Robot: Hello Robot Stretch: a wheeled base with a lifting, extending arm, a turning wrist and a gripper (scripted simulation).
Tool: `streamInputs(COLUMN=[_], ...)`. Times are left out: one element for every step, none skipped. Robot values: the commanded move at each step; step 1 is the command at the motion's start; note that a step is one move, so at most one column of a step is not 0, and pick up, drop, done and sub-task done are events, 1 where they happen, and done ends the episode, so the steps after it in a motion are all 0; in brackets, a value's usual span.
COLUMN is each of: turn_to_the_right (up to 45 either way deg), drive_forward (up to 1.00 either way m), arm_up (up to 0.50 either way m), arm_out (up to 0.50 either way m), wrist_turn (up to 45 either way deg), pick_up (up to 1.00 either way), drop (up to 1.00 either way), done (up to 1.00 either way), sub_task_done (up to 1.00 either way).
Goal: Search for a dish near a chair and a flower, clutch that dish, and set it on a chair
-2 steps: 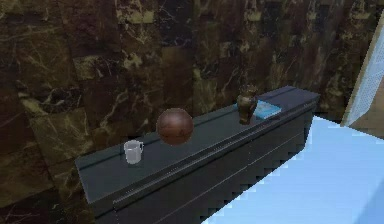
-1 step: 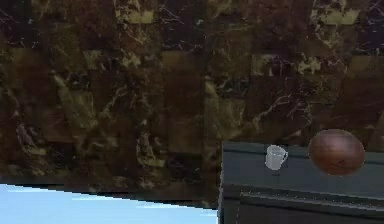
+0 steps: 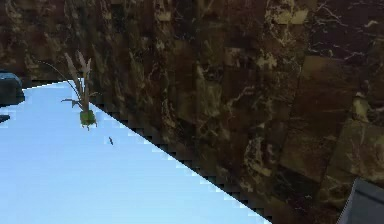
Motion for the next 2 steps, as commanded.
streamInputs(turn_to_the_right=[0.0,-45.0], drive_forward=[0.45,0.0], arm_up=[0.0,0.0], arm_out=[0.0,0.0], wrist_turn=[0.0,0.0], pick_up=[0.0,0.0], drop=[0.0,0.0], done=[0.0,0.0], sub_task_done=[0.0,0.0])
